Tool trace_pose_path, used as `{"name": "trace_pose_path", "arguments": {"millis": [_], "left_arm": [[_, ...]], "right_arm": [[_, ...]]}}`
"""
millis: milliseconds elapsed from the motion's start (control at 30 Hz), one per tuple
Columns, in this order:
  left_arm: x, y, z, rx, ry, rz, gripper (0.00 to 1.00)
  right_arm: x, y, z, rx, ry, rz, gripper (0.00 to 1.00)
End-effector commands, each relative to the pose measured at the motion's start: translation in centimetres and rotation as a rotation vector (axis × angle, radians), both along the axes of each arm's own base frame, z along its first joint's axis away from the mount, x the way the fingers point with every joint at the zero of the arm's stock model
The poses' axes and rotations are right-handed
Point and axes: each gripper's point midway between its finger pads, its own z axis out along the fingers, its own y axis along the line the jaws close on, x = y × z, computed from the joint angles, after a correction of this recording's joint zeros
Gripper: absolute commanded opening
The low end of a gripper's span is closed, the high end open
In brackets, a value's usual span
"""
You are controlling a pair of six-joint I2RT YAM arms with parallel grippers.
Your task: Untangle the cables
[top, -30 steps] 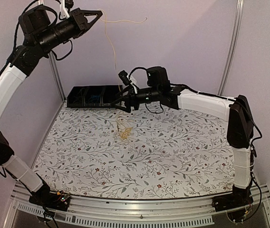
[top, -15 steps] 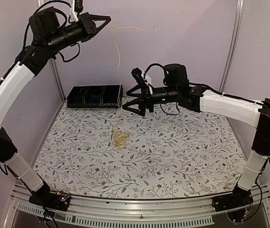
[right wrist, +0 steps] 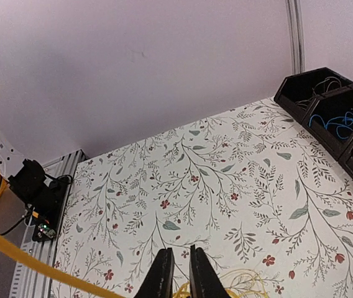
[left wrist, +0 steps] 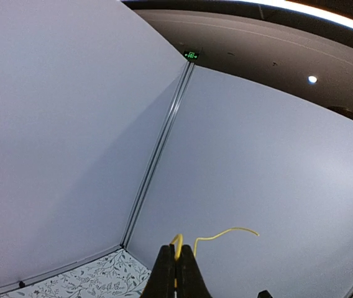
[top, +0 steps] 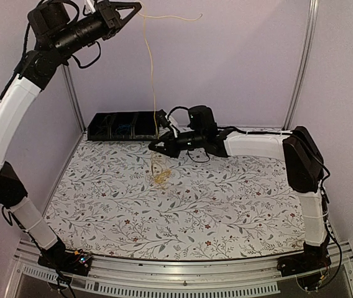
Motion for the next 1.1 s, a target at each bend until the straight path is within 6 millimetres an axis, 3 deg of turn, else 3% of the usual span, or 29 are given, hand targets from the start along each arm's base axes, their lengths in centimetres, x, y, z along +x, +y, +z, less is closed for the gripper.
{"name": "trace_pose_path", "arguments": {"millis": [0, 133, 233, 333, 533, 667, 733, 833, 1000, 1067], "left_arm": [[-3.1, 1.3, 5.4, -0.053, -0.158, 0.005, 0.00], [-7.4, 5.2, 11.8, -0.187, -0.372, 0.089, 0.00], [-10.0, 8.1, 14.9, -0.277, -0.462, 0.141, 0.00], [-10.9, 9.3, 15.9, -0.304, -0.491, 0.171, 0.00], [-10.6, 9.7, 15.6, -0.306, -0.484, 0.202, 0.00], [-9.2, 9.9, 14.8, -0.281, -0.465, 0.266, 0.00], [-7.8, 9.3, 13.5, -0.250, -0.429, 0.288, 0.00], [-5.5, 8.4, 11.0, -0.201, -0.364, 0.317, 0.00], [-2.3, 7.7, 7.3, -0.138, -0.267, 0.371, 0.00], [-1.5, 7.5, 6.2, -0.118, -0.252, 0.391, 0.00]], "right_arm": [[0.1, 0.2, -3.5, -0.019, 0.094, 0.000, 0.11], [0.9, -0.8, -8.5, -0.101, 0.155, -0.058, 0.12], [1.8, -2.0, -11.9, -0.169, 0.184, -0.126, 0.12], [2.4, -3.3, -14.6, -0.231, 0.210, -0.183, 0.11], [3.1, -6.2, -18.3, -0.336, 0.251, -0.286, 0.07], [3.1, -7.4, -17.8, -0.353, 0.241, -0.293, 0.07], [3.0, -7.8, -17.2, -0.352, 0.225, -0.280, 0.07], [2.9, -8.0, -14.1, -0.315, 0.157, -0.212, 0.14], [2.0, -8.3, -7.0, -0.297, 0.002, -0.094, 0.35], [1.5, -8.9, -5.4, -0.316, -0.040, -0.061, 0.43]]}}
